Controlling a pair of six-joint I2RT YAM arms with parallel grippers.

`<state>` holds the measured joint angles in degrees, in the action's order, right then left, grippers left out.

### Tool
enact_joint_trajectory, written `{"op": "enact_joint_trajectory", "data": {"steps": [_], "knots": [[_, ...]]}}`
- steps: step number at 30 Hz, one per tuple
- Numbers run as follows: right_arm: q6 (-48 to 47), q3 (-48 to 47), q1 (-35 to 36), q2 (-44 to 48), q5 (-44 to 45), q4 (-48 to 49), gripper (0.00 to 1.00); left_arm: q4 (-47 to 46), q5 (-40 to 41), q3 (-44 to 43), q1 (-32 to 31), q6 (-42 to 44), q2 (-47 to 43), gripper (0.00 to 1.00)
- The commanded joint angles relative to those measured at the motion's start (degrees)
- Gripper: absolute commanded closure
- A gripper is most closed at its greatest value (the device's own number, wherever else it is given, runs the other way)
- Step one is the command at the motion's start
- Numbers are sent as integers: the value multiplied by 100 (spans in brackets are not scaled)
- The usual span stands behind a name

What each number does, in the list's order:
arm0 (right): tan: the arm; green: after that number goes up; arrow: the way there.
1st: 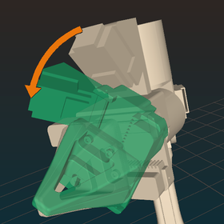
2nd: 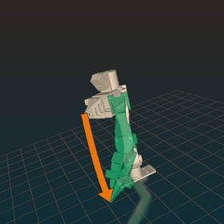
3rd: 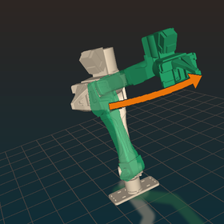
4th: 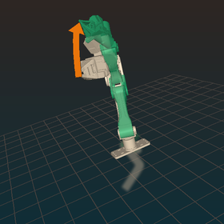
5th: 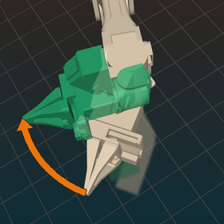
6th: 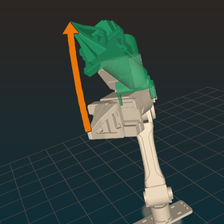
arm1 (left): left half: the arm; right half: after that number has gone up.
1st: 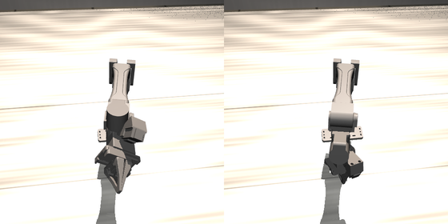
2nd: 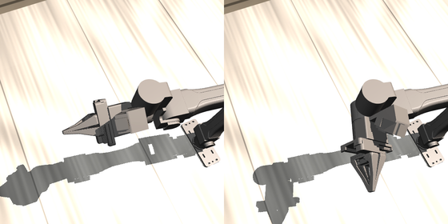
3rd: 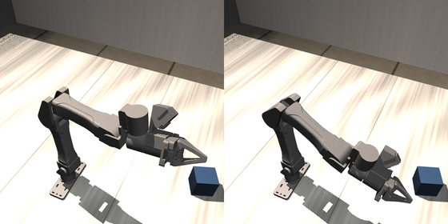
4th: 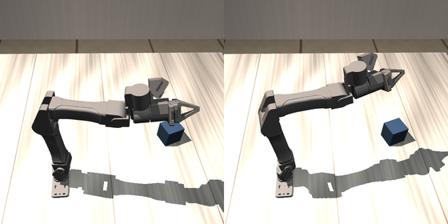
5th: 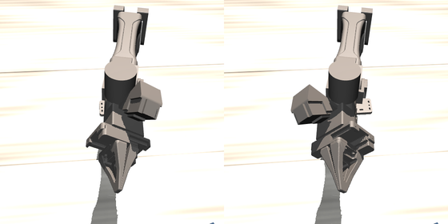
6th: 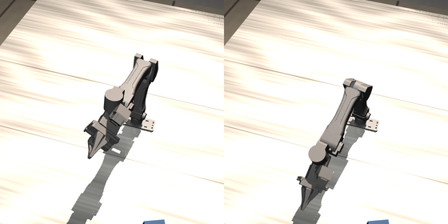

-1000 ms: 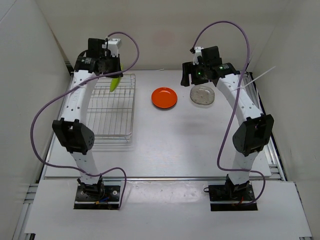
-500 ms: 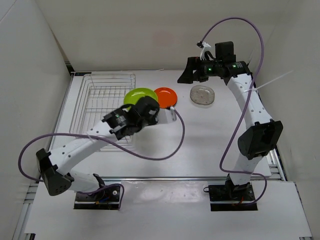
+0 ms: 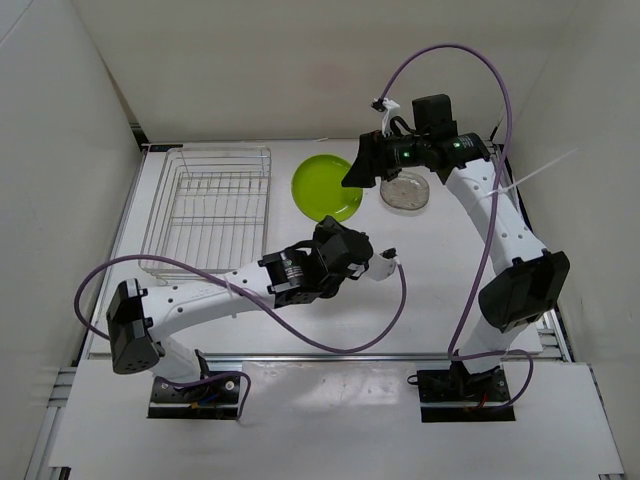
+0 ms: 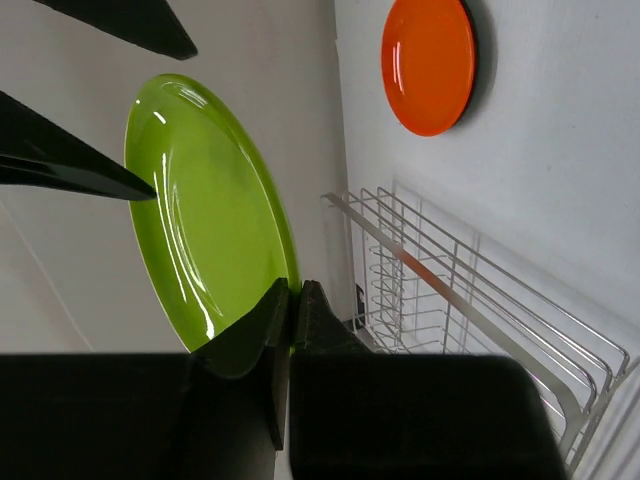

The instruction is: Unload the plates from the dish rack

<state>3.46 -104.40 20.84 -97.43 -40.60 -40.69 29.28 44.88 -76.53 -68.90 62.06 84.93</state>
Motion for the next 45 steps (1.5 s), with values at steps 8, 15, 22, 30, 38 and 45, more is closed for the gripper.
{"op": "enact_joint_trajectory", "data": {"steps": [8,15,22,30,38,45], "knots": [[-232,-89,17,-4,52,-27,52,-353,390,-345,-62,113,278,88],[-179,16,17,163,-70,-27,91,-300,390,-292,-62,43,340,88],[-74,77,17,215,-19,78,100,-353,390,-468,-9,-19,446,88],[899,148,-123,67,2252,596,100,2833,-802,-758,105,-1309,560,0],[1262,-105,-177,-979,3769,1405,100,3456,-1559,-659,1483,-2425,447,0],[1587,-1108,-177,-2236,4165,1283,100,1389,-718,-1196,3373,-3050,-90,0]]}}
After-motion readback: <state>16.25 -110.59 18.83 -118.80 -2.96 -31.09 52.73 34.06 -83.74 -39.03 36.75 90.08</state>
